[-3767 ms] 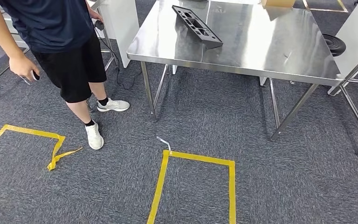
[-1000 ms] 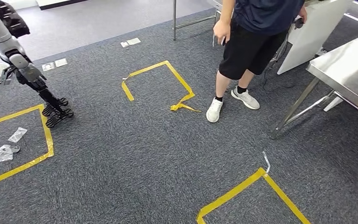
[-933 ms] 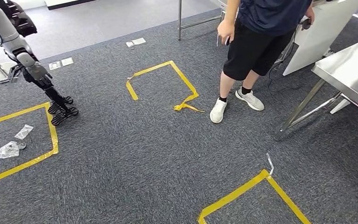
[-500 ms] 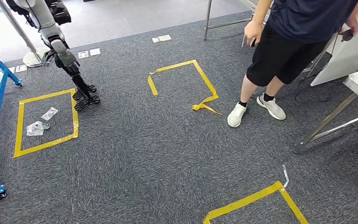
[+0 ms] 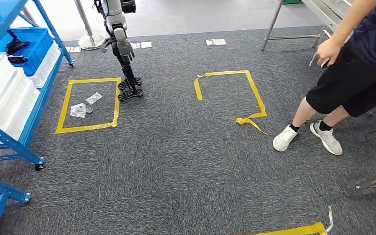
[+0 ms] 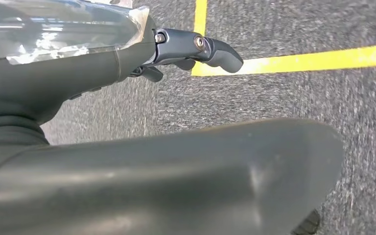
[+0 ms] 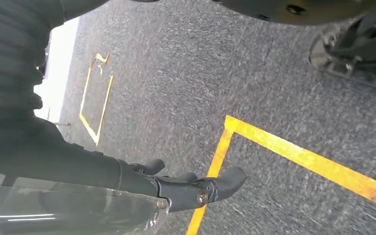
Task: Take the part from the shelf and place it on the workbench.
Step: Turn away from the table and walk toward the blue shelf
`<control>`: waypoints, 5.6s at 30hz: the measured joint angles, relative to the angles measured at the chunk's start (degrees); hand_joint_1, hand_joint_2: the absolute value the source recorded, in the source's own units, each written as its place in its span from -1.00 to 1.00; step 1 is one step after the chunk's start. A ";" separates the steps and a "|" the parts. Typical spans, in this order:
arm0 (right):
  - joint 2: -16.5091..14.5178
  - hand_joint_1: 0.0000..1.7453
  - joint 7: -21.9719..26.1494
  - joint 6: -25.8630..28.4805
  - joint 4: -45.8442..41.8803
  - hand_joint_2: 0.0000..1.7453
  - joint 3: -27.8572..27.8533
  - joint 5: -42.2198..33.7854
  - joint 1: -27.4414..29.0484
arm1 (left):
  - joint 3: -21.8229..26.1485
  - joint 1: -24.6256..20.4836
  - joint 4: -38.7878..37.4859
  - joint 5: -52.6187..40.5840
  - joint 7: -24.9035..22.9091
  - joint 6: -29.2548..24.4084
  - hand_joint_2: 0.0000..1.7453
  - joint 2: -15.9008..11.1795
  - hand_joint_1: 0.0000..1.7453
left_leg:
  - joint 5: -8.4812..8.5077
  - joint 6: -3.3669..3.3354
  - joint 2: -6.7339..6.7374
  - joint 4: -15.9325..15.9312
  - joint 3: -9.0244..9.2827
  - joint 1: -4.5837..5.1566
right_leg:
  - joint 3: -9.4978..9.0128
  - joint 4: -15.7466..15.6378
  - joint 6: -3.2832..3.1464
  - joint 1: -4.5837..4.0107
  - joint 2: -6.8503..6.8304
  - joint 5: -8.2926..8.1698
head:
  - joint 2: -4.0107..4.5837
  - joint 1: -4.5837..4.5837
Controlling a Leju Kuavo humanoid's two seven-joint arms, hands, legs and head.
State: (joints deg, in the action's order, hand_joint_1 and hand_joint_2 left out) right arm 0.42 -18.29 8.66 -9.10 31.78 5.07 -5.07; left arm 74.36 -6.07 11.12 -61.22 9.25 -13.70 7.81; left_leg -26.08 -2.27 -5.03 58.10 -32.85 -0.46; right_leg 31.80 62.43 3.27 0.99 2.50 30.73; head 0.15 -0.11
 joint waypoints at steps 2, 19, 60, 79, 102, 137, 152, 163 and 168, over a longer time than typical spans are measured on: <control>0.09 -1.00 0.08 0.04 0.03 1.00 0.01 -0.10 0.02 | 0.00 -0.04 0.01 -0.11 -0.01 0.07 -1.00 -0.01 -1.00 | 0.12 0.61 -1.12 0.04 -0.21 0.19 | -1.79 -4.37 -0.34 0.03 1.69 -1.51 | 0.00 0.04; -0.13 -1.00 0.91 1.87 0.06 1.00 -0.49 -2.50 0.76 | -0.76 -0.32 -0.01 -2.73 -0.52 2.61 -1.00 -0.11 -1.00 | -1.21 1.70 8.41 0.70 -0.05 0.04 | -2.70 -4.95 -1.78 -0.88 -9.90 -1.20 | 0.00 0.48; 0.13 -1.00 1.83 2.43 0.09 1.00 -1.05 -2.80 1.34 | -2.81 -0.33 -0.02 -4.04 -1.17 4.75 -1.00 -0.66 -1.00 | 0.46 -0.35 0.48 0.21 -0.87 -0.16 | 1.95 4.83 -0.04 0.20 -1.80 1.97 | 0.00 0.07; -0.31 -1.00 1.50 1.79 0.09 1.00 -1.07 -2.80 1.22 | -3.15 -0.52 -0.01 -5.08 -2.66 4.83 -1.00 -0.73 -1.00 | -0.92 1.48 9.69 1.10 -0.66 0.46 | -2.61 -4.37 -2.42 -0.82 -9.83 -0.78 | 0.00 0.82; -0.39 -1.00 1.20 1.40 0.10 1.00 -1.07 -2.87 1.36 | -3.69 -0.09 -0.02 -5.20 -2.79 7.08 -1.00 -0.75 -1.00 | -6.86 2.69 4.27 14.71 -8.41 -0.16 | -1.88 -4.25 -3.25 0.08 -4.86 -1.78 | 0.00 0.99; -0.42 -1.00 1.80 1.87 0.11 -1.00 -1.06 -2.91 1.16 | -3.74 0.14 0.01 -4.74 -2.33 5.19 -1.00 -0.38 -1.00 | -2.08 2.42 5.48 7.25 -4.33 -0.26 | -2.52 -4.49 -2.90 0.06 -6.20 -1.49 | 0.00 1.45; -0.20 -1.00 2.50 1.92 0.11 -1.00 -1.07 -2.99 1.34 | -3.71 -0.14 0.01 -4.02 -1.37 4.91 -1.00 -0.02 -1.00 | -0.04 -0.04 3.67 -0.38 0.07 -0.23 | 2.01 2.74 0.83 0.40 -2.74 0.31 | 0.00 0.58; -0.50 -1.00 3.10 1.92 0.11 -1.00 -1.07 -2.93 1.18 | -3.72 -0.11 0.01 -4.19 -0.96 4.06 -1.00 0.06 -1.00 | -0.15 -0.61 3.24 -0.38 0.21 0.02 | -1.11 -4.40 -0.72 0.14 -2.43 -2.69 | 0.00 0.70; -0.57 -1.00 3.32 1.94 0.11 -1.00 -1.07 -2.93 1.17 | -3.72 -0.10 0.01 -4.20 -0.96 3.98 -1.00 0.03 -1.00 | -0.42 0.34 3.24 -0.13 0.03 -0.05 | -1.09 -4.41 -0.74 0.42 -2.44 -2.68 | 0.00 0.71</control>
State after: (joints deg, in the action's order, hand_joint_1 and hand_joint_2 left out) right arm -0.15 -14.97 10.60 -8.98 30.71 2.14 -3.90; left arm 70.64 -6.17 11.13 -65.42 8.28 -9.72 7.84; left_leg -26.50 -1.92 -1.79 57.97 -32.81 -0.51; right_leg 30.71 58.01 2.53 1.40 0.07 28.05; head 0.15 0.59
